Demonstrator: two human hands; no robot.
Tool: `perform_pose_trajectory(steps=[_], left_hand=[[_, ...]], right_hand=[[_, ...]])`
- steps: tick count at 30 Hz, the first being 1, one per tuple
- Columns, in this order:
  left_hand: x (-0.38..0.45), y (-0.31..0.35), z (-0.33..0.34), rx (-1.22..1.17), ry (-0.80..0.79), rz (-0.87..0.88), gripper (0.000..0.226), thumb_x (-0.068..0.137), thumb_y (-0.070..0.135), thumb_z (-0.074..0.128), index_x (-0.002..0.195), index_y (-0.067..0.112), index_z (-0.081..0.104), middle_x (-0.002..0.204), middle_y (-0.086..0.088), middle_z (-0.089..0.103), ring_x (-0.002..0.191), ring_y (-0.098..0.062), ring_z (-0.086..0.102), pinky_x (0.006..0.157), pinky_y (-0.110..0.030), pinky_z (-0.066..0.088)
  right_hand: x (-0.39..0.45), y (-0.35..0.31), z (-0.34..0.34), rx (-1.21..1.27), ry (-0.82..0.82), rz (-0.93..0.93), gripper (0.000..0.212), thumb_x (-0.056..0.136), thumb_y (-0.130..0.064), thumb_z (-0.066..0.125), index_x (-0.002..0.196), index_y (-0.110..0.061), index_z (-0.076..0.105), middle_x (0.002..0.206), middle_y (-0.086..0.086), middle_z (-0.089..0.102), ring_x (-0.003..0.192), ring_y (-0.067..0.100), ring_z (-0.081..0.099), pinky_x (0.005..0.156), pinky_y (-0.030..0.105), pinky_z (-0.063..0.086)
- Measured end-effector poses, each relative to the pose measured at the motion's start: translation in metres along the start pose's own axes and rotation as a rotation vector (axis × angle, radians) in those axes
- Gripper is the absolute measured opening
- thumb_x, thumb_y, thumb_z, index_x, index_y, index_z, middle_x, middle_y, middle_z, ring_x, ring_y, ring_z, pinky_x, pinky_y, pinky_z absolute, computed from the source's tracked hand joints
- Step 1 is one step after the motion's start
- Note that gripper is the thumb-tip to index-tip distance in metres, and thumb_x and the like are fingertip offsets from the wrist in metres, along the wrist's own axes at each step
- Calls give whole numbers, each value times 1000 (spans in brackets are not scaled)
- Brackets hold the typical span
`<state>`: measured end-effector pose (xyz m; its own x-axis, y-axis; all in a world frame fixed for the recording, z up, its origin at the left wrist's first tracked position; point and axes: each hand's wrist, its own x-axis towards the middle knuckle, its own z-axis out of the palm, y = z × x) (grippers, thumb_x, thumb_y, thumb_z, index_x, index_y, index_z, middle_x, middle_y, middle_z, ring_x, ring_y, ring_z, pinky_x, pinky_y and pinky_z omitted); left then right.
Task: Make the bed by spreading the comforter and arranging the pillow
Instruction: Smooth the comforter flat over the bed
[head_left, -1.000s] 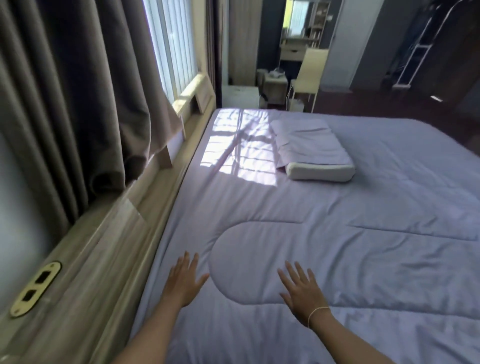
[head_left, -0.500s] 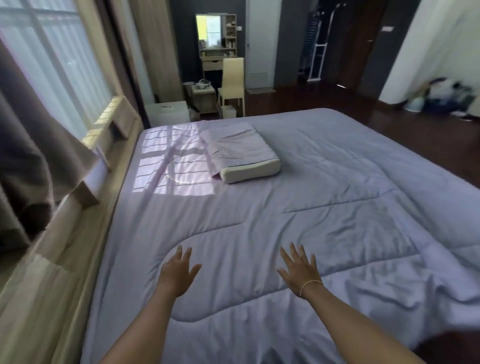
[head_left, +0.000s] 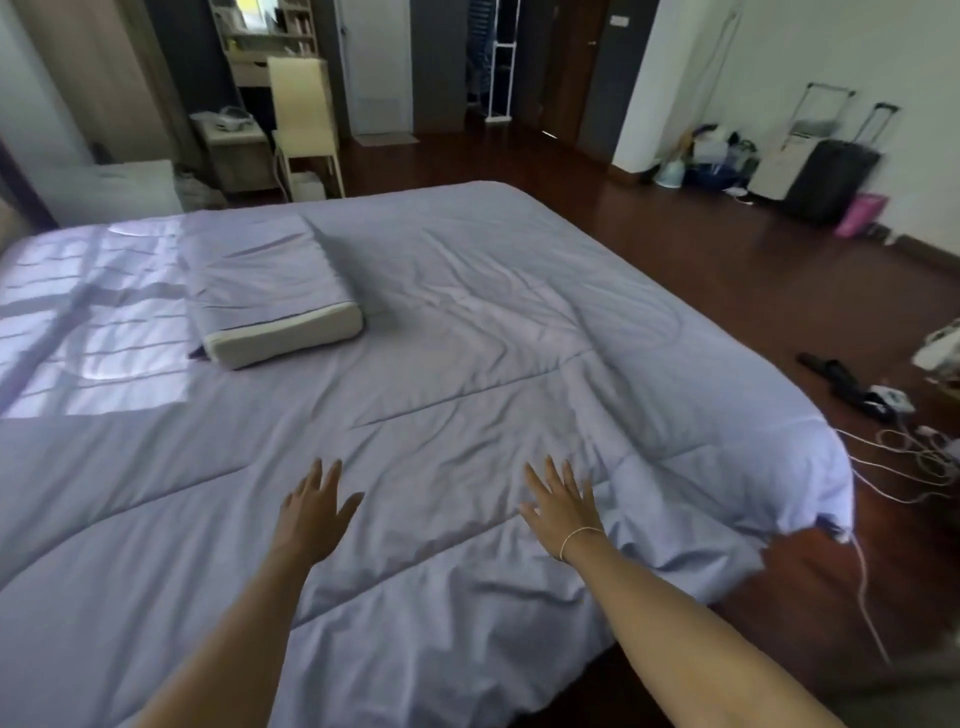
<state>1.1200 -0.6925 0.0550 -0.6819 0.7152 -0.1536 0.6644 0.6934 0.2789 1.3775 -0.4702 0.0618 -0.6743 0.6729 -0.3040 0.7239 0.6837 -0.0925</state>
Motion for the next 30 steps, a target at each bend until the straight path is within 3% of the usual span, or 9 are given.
perform_pose_trajectory(steps=[7, 13, 17, 20, 23, 24, 26, 28, 30], left_hand=[[34, 114, 64, 81, -151, 76, 69, 95, 54, 34, 150, 18, 15, 158, -14, 12, 141, -31, 26, 112, -43, 27], [85, 208, 93, 124, -202, 183, 69, 95, 55, 34, 149, 17, 17, 158, -13, 12, 140, -30, 27, 111, -43, 28], [129, 280, 110, 78, -196, 218, 69, 95, 54, 35, 150, 17, 15, 158, -14, 12, 141, -30, 25, 112, -43, 26], [164, 333, 128, 33, -189, 215, 70, 95, 54, 34, 151, 18, 13, 158, -14, 12, 142, -29, 24, 112, -42, 26], [194, 384, 152, -8, -224, 179, 70, 95, 54, 34, 151, 18, 12, 158, -14, 11, 142, -31, 23, 112, -42, 26], [201, 401, 160, -29, -242, 170, 70, 95, 54, 34, 151, 18, 11, 158, -14, 11, 142, -31, 23, 112, -42, 26], [208, 429, 176, -49, -259, 155, 71, 95, 53, 37, 151, 19, 10, 158, -14, 10, 143, -30, 21, 112, -43, 26], [219, 456, 187, -58, -295, 141, 73, 94, 52, 40, 151, 20, 9, 158, -13, 7, 144, -30, 16, 113, -44, 25], [221, 477, 192, -67, -330, 133, 73, 94, 52, 40, 151, 21, 6, 159, -12, 2, 145, -31, 9, 114, -45, 21]], right_hand=[[6, 134, 0, 85, -27, 142, 62, 99, -51, 23, 151, -31, -6, 160, 3, -9, 147, 27, -12, 118, 53, 1], [7, 231, 3, 90, -18, 269, 65, 97, -54, 24, 151, -30, -4, 161, 5, -6, 147, 29, -5, 115, 54, 10], [28, 298, -6, 62, -21, 328, 85, 76, -70, -3, 151, -31, 1, 161, 5, 0, 147, 30, -1, 117, 53, 9], [56, 351, -19, 27, -20, 340, 72, 89, -67, 7, 151, -31, -3, 161, 4, -3, 147, 30, -3, 117, 52, 9], [80, 398, -34, -5, -16, 341, 114, 50, -77, -38, 150, -32, -7, 161, 3, -6, 148, 29, -4, 117, 50, 7], [86, 414, -38, -22, -25, 327, 122, 41, -75, -44, 150, -33, -8, 161, 2, -6, 148, 29, -4, 117, 50, 6], [100, 442, -48, -35, -21, 314, 110, 52, -76, -38, 149, -34, -10, 161, 2, -5, 148, 29, -3, 117, 50, 6], [115, 470, -60, -59, -29, 334, 75, 84, -71, -4, 149, -34, -10, 161, 2, -5, 148, 29, -2, 117, 51, 9], [124, 490, -67, -75, -59, 351, 64, 97, -56, 20, 149, -35, -9, 161, 1, -5, 148, 29, -3, 117, 50, 8]])
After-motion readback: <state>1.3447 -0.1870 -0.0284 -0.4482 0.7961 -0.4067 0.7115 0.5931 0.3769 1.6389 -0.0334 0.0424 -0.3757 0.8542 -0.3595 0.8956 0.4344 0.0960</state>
